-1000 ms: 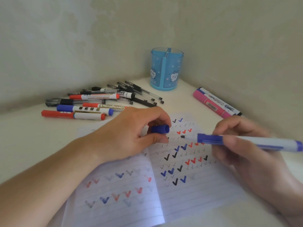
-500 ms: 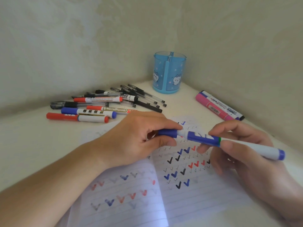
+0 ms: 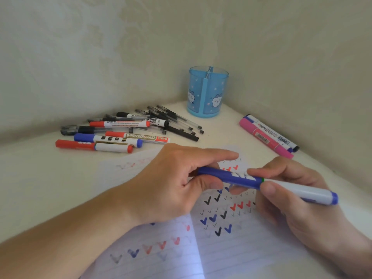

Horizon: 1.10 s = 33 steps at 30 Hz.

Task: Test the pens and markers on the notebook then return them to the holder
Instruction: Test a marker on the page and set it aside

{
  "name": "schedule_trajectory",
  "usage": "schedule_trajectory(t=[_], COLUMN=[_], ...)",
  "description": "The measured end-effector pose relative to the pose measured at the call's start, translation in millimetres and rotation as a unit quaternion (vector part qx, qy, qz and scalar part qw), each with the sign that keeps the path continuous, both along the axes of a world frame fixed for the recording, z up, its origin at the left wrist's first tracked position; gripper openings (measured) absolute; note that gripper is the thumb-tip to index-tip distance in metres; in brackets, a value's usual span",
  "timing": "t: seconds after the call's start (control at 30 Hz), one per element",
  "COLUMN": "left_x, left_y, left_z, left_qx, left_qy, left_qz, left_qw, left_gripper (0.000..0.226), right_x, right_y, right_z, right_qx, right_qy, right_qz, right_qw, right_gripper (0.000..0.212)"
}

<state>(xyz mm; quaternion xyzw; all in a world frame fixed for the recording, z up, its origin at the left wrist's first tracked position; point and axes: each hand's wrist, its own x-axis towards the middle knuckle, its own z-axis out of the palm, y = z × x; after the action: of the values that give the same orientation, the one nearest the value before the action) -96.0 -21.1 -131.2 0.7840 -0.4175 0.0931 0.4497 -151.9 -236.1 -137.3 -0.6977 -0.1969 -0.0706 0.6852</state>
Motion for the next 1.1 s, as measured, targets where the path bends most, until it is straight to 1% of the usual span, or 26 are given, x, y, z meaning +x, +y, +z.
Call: schedule_trajectory(t=[0.1,0.2,0.27,0.33,0.37,0.43,0.5,0.57,0.63,0.7,0.73,0.77,0.8,0.87,0.93,0.97,1.03,1.1], left_x=[-0.1,8.3,13.9,18.7,21.0,24.0,27.5,30.3,32.6,33.6,34.3,31.1,27.3,10.6,-17.6,-35.8,-75.0,-117.6], left_y=[0.7,5.1,8.8,12.5,13.9,16.1,18.8,24.0,33.9,53.0,64.4,82.4,100.9,145.6,196.0,218.9,260.3,296.8], left_z=[-0.2,-0.7,-0.7,0.0,-0.2,0.0,0.9,2.5,8.1,18.0,23.6,30.3,36.5,46.5,52.5,55.8,59.1,60.6], left_qx=[0.004,0.038,0.041,0.040,0.044,0.054,0.052,0.031,0.016,0.021,0.040,0.069,0.107,0.172,0.196,0.210,0.264,0.313], left_qy=[0.003,-0.008,-0.033,-0.051,-0.055,-0.034,-0.013,-0.020,-0.028,-0.007,0.006,0.005,-0.006,-0.041,-0.070,-0.073,-0.072,-0.067], left_qz=[0.000,0.005,0.018,0.038,0.046,0.055,0.063,0.083,0.125,0.159,0.170,0.189,0.207,0.242,0.280,0.307,0.364,0.417], left_qw=[1.000,0.999,0.998,0.997,0.996,0.996,0.997,0.996,0.992,0.987,0.985,0.980,0.972,0.954,0.937,0.926,0.891,0.851], left_gripper=[0.037,0.035,0.033,0.035,0.037,0.041,0.045,0.049,0.041,0.033,0.034,0.039,0.047,0.059,0.065,0.064,0.059,0.063], right_x=[1.4,4.5,7.1,10.1,12.0,16.1,18.1,17.1,14.1,7.9,5.2,4.1,3.8,6.0,7.4,7.2,8.3,8.4], right_y=[0.1,2.8,0.4,-6.5,-9.9,-15.9,-18.5,-19.5,-19.7,-16.8,-15.4,-8.7,-3.2,16.7,49.5,69.5,110.2,151.2], right_z=[-2.4,-0.1,4.1,9.1,11.2,12.9,13.9,14.6,16.2,20.2,23.2,30.6,39.3,59.7,80.4,89.6,98.4,99.2], right_qx=[0.004,-0.024,-0.036,0.007,0.038,0.073,0.075,0.075,0.077,0.067,0.054,0.040,0.028,0.010,0.003,0.001,-0.012,-0.017], right_qy=[0.011,0.020,0.016,0.014,0.017,0.031,0.041,0.043,0.045,0.037,0.026,0.019,0.006,-0.017,-0.033,-0.039,-0.046,-0.043], right_qz=[0.008,0.023,-0.012,-0.050,-0.061,-0.077,-0.109,-0.139,-0.168,-0.185,-0.189,-0.181,-0.163,-0.121,-0.064,-0.041,-0.007,0.027], right_qw=[1.000,0.999,0.999,0.999,0.997,0.994,0.990,0.987,0.982,0.980,0.980,0.983,0.986,0.992,0.997,0.998,0.999,0.999], right_gripper=[0.031,0.035,0.043,0.048,0.047,0.039,0.027,0.020,0.007,0.016,0.014,0.008,0.011,0.009,0.022,0.022,0.017,0.016])
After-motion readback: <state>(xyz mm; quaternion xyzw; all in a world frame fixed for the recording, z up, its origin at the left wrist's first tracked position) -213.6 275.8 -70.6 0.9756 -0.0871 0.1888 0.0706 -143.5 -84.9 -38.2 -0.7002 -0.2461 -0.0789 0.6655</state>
